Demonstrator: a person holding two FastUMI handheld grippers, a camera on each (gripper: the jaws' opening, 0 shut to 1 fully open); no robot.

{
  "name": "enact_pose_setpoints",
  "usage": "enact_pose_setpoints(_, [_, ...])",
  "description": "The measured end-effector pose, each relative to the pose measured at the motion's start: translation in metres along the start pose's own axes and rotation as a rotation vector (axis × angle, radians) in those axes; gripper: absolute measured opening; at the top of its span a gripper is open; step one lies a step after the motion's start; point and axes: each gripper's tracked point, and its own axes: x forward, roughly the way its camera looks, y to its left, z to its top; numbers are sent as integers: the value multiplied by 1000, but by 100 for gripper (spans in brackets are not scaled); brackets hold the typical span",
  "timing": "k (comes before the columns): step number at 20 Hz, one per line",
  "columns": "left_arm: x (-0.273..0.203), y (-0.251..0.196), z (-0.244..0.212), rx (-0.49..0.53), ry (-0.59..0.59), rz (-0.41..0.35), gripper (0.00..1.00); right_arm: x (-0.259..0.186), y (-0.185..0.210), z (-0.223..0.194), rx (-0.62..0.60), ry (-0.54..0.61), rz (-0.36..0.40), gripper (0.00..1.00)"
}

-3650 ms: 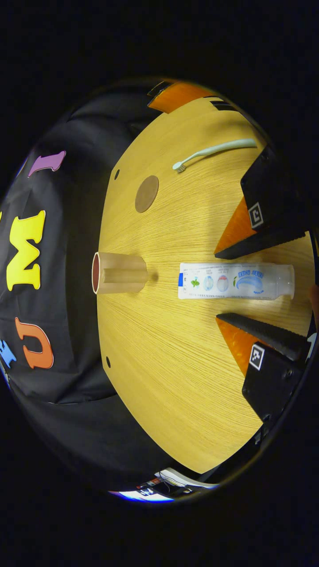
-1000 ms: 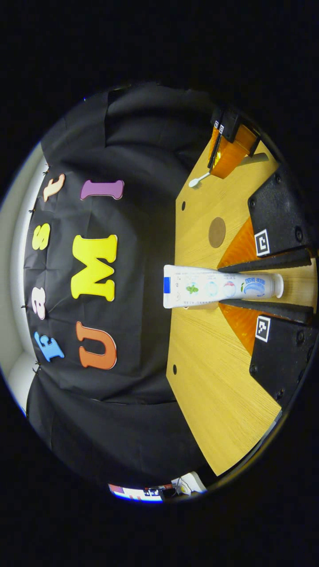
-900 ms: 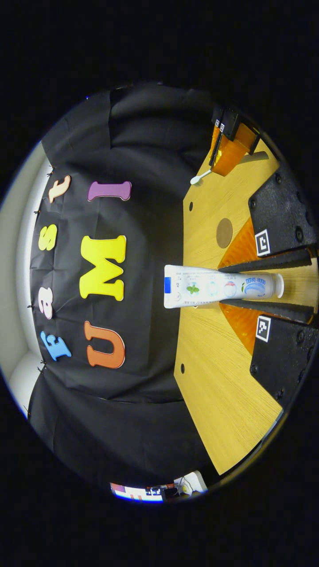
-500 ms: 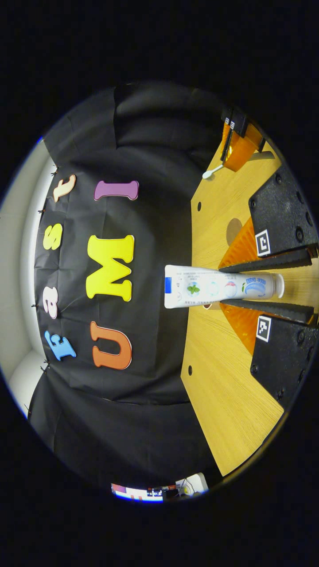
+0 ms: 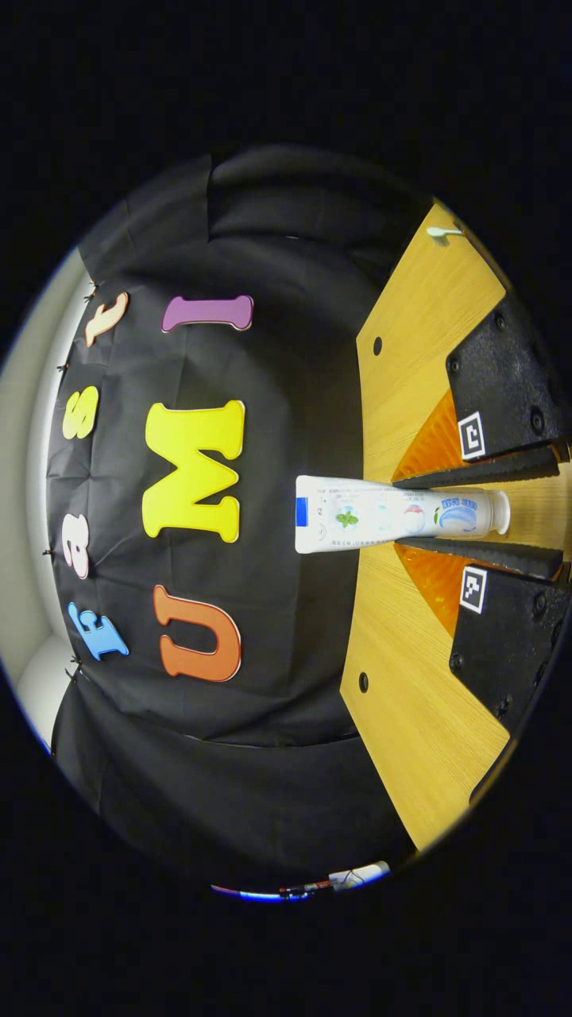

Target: Put the toothbrush and toothpaste on the desktop into the cup, then pick up the cup and place it on the coaster on the desktop.

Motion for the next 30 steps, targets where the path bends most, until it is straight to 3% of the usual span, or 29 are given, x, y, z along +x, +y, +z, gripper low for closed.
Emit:
enact_pose_setpoints(2, [27, 8, -5, -6, 10, 10, 35, -1, -2, 0, 9, -4, 2, 1])
enact_pose_setpoints(5, [46, 7, -2, -67, 12, -34, 31, 0, -2, -3, 12, -9, -3, 0])
enact_pose_setpoints(6, [50, 9, 2, -72, 2, -32, 35, 2, -3, -4, 17, -5, 0, 1])
enact_pose_setpoints(11, [66, 14, 15, -67, -40, -39, 34, 8, -3, -15, 25, 32, 15, 1])
enact_pose_setpoints(23, [95, 13, -8, -29, 10, -23, 40, 10, -6, -20, 27, 35, 25, 1])
enact_pose_setpoints(25, [92, 11, 2, -34, -24, -25, 46, 11, -7, -20, 25, 31, 23, 1])
enact_pose_setpoints(26, [88, 8, 8, -38, -45, -37, 63, 10, -7, -22, 22, 32, 22, 1])
enact_pose_setpoints(29, [80, 8, 20, 3, -82, -46, 87, 11, -6, -21, 19, 33, 21, 1])
enact_pose_setpoints(30, [78, 9, 23, 28, -88, -41, 100, 11, -5, -21, 16, 31, 21, 1])
